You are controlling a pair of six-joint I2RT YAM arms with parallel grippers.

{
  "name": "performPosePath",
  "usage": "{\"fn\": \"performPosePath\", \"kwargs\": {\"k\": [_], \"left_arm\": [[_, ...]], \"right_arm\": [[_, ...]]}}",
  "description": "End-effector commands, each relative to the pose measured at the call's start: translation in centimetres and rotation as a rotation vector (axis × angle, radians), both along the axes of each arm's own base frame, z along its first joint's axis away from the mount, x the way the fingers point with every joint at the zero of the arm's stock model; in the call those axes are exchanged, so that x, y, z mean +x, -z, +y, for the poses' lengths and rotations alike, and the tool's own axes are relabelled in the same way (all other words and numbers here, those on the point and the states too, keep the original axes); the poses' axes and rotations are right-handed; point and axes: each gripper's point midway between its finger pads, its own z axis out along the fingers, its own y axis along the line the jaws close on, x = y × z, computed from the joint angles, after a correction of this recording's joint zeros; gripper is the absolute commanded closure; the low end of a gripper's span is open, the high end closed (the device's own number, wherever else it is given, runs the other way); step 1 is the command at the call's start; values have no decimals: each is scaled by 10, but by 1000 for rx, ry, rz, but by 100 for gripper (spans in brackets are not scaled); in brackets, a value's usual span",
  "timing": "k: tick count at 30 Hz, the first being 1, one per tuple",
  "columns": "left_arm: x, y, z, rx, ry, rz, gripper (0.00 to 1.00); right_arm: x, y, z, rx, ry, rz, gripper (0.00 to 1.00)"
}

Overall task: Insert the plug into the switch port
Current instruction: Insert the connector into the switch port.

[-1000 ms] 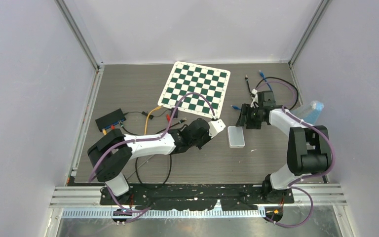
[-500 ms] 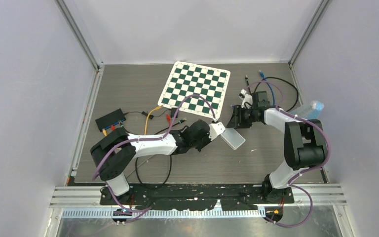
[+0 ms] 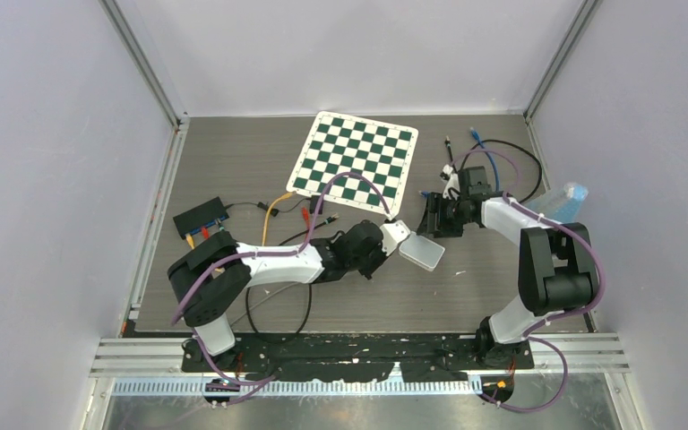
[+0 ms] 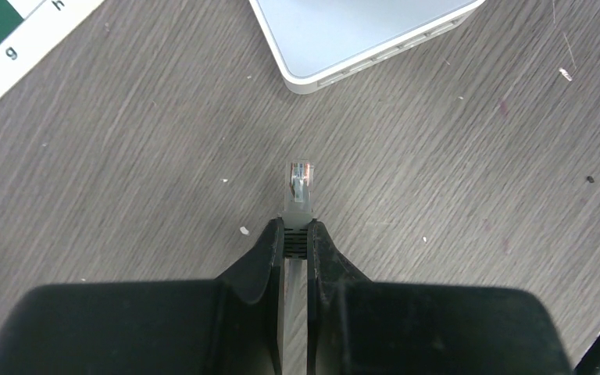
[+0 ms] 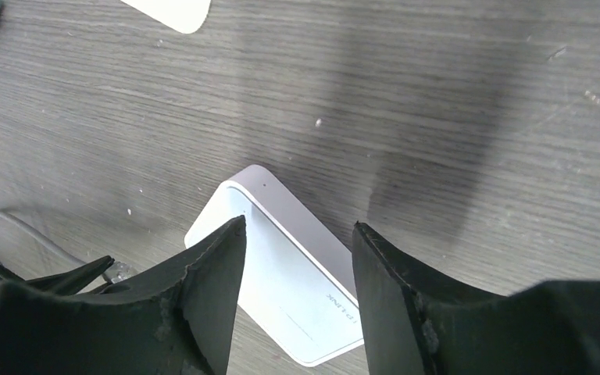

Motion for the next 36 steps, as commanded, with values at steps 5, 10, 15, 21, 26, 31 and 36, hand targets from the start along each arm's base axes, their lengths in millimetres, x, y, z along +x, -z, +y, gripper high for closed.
{"fn": "performPosePath", "kwargs": {"k": [5,10,15,21,26,31,36], "left_arm": [[-9,-2,-13,-89,-20,48,100],[-10,3,-10,-75,-25,48,100],[-8,4,-11,-70,-26,44,100],[-8,6,-15,-71,-21,52,100],[-3,15,-16,-42,-25,49,100],[-1,15,-18,-39,-27,47,100],[1,9,-23,-55,-18,44,100]], "right_arm": [[-12,-5,6,76,93,-20,47],[-25,-7,16,164,125,-23,48],[-29,-11,20,193,102,-32,46],[-33,-12,29,245,100,-26,46],[-30,-9,28,229,85,-30,46],[-21,-4,28,209,58,-3,46],[-26,-1,31,223,40,7,49]]}}
